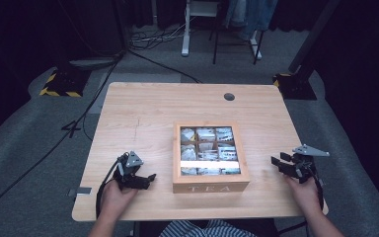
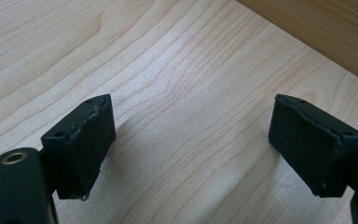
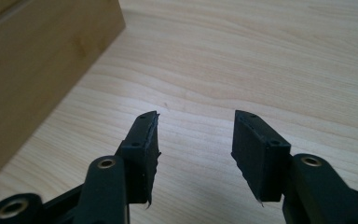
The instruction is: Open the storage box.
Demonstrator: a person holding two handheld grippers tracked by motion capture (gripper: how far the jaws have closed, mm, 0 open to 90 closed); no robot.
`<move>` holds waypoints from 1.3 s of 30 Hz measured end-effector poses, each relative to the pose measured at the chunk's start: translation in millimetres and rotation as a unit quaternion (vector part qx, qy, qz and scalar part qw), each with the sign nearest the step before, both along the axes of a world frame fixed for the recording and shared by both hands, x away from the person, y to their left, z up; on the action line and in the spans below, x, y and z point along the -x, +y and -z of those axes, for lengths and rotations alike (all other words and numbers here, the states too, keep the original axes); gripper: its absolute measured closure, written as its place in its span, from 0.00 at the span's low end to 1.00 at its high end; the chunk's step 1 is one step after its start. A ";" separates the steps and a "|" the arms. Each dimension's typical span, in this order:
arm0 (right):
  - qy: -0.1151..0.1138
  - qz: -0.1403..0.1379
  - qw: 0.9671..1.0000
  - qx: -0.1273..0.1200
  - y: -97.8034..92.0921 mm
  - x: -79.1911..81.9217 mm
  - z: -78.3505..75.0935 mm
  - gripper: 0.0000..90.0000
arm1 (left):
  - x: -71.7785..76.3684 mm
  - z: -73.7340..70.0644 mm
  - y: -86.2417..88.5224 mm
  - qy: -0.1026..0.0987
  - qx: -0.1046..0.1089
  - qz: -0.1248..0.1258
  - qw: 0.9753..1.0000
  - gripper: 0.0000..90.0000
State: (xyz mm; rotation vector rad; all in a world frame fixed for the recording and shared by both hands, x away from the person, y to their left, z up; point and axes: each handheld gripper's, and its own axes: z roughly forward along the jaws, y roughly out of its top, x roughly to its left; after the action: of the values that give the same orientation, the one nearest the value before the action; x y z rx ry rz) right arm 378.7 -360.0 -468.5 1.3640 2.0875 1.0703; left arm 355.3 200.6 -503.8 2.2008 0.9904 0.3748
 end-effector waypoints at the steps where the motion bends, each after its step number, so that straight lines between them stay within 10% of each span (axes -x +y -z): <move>1: 0.000 -0.004 1.000 -0.008 -1.2 3.2 -5.3 0.56 | 0.0 0.1 -0.1 0.001 0.001 0.000 1.000 0.17; 20: -0.029 -0.067 0.996 -0.046 22.0 25.5 -42.5 0.53 | 0.4 0.1 -0.3 -0.002 -0.001 -0.002 1.000 0.17; 39: 0.005 -0.181 0.982 -0.055 80.5 46.0 -49.8 0.43 | 0.3 0.1 -0.2 -0.002 -0.001 -0.002 1.000 0.17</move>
State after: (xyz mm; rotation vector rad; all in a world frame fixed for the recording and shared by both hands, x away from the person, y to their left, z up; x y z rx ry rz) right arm 332.6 -279.5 -418.6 1.0584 2.3740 1.3408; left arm 354.9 200.4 -503.9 2.1989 0.9931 0.3812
